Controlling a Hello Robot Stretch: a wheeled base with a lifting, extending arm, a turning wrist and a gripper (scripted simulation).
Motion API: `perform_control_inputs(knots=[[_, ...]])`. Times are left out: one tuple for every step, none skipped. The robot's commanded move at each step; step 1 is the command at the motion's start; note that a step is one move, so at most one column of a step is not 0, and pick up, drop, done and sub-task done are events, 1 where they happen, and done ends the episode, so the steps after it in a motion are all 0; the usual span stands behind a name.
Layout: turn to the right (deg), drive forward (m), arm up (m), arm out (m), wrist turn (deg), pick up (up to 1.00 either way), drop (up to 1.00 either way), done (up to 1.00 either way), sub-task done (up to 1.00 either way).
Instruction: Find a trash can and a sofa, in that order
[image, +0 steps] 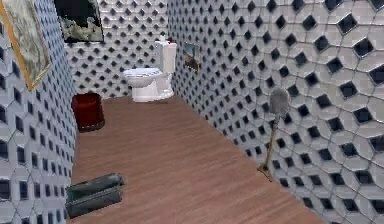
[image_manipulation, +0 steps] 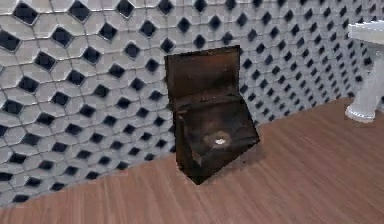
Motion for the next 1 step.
perform_control_inputs(knots=[[0.0, 1.0, 0.0, 0.0, 0.0, 0.0, 0.0, 0.0, 0.0]])
